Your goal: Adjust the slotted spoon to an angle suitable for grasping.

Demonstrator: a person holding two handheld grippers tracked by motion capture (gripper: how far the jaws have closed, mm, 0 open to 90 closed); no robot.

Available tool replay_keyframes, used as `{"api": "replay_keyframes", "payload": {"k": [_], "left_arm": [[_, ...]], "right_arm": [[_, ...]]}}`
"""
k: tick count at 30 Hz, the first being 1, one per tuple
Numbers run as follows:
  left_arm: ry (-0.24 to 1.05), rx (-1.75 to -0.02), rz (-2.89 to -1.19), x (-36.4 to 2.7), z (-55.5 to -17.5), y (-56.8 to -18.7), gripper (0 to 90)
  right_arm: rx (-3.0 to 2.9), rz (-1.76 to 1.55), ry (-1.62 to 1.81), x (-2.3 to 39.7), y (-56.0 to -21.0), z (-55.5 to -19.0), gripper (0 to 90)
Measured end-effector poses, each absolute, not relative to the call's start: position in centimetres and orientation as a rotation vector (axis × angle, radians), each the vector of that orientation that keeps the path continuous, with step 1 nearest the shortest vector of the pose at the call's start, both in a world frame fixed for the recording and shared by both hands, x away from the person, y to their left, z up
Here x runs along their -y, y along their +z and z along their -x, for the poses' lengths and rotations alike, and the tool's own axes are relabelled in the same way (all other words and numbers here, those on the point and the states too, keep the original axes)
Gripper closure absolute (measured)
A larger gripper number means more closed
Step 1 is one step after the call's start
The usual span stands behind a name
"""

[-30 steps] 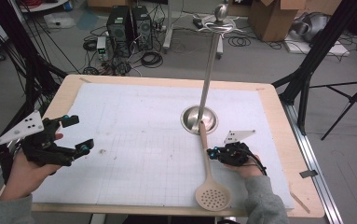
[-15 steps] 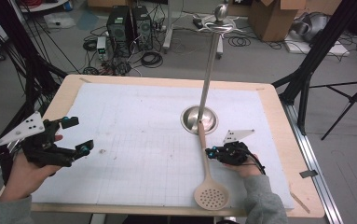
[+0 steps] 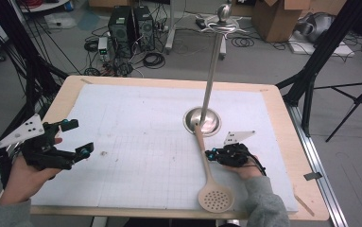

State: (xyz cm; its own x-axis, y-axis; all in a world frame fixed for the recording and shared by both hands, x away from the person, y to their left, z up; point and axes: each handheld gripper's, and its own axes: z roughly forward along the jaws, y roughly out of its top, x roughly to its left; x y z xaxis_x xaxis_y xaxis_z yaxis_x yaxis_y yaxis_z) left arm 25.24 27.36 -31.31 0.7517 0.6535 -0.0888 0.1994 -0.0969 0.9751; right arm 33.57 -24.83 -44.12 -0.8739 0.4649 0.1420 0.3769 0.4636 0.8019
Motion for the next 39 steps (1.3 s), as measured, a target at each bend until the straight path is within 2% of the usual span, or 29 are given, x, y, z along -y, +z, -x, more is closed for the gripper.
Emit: {"api": "replay_keyframes", "payload": {"k": [39], "left_arm": [[0.445,-0.718,-1.652,-28.3,-24.8,-31.6,2.0]], "right_arm": [[-2.669,-0.683,1.392,23.2,-44.5,-34.2,89.5]]}}
